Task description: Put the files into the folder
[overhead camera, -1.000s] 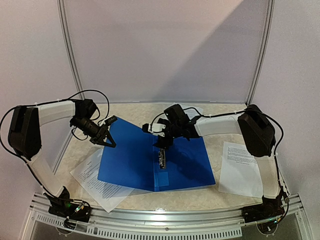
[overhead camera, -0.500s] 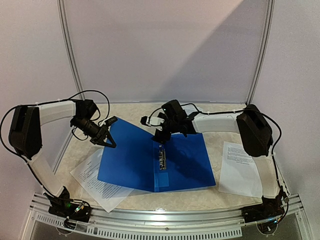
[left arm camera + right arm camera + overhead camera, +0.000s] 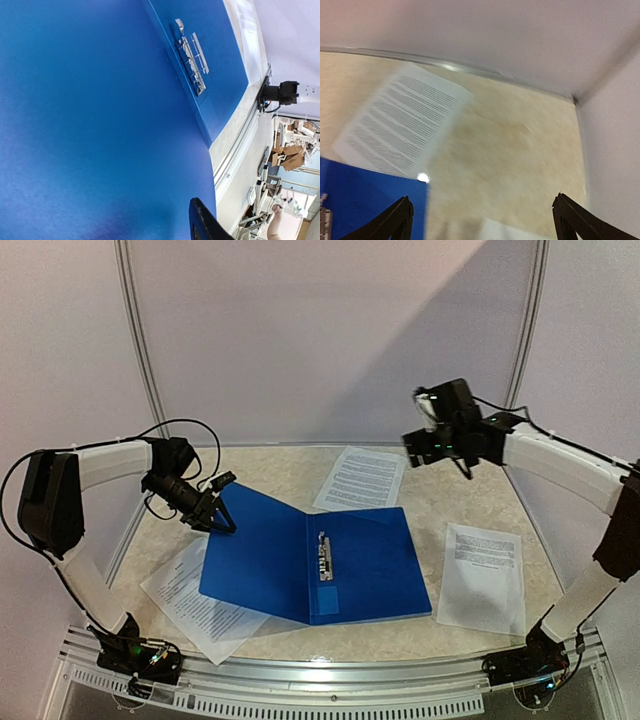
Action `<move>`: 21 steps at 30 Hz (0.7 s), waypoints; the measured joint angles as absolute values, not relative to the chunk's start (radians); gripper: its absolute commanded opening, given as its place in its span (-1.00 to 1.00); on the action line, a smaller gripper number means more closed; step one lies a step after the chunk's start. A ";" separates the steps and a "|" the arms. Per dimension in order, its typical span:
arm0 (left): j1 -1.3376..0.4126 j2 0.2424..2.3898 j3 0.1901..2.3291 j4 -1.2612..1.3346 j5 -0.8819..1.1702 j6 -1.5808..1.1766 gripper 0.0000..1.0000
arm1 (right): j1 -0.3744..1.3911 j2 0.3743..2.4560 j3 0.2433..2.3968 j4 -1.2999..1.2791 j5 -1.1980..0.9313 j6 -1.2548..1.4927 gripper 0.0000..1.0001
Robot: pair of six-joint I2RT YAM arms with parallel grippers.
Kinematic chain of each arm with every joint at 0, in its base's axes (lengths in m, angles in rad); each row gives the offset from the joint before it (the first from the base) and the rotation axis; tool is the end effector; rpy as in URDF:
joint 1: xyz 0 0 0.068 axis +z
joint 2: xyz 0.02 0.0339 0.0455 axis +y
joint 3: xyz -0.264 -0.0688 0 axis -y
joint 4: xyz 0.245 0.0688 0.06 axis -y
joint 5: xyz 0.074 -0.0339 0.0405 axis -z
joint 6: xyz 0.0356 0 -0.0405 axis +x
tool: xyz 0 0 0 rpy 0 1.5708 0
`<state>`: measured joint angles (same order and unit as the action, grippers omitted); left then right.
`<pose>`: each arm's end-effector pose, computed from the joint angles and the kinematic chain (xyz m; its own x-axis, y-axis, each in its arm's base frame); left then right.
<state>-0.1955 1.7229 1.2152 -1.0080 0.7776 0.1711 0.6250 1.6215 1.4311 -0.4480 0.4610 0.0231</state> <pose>0.2980 -0.0845 0.2086 -0.9351 0.3089 -0.1735 0.3405 0.6484 -0.6809 0.3096 0.2038 0.3266 -0.4885 -0.3270 -0.8090 -0.2231 0.9431 -0.2465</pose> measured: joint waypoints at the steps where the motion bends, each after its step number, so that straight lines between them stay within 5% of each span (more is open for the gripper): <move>1: -0.196 1.723 1.216 -1.008 0.778 0.171 -0.10 | 0.548 1.583 1.398 -0.516 0.464 0.107 0.98; 7: -0.196 1.716 1.219 -1.008 0.778 0.172 -0.07 | 0.129 1.550 1.129 -0.788 0.434 0.424 0.97; 21: -0.196 1.648 1.219 -1.007 0.777 0.173 -0.03 | -0.094 1.611 0.888 -0.818 0.161 0.556 0.91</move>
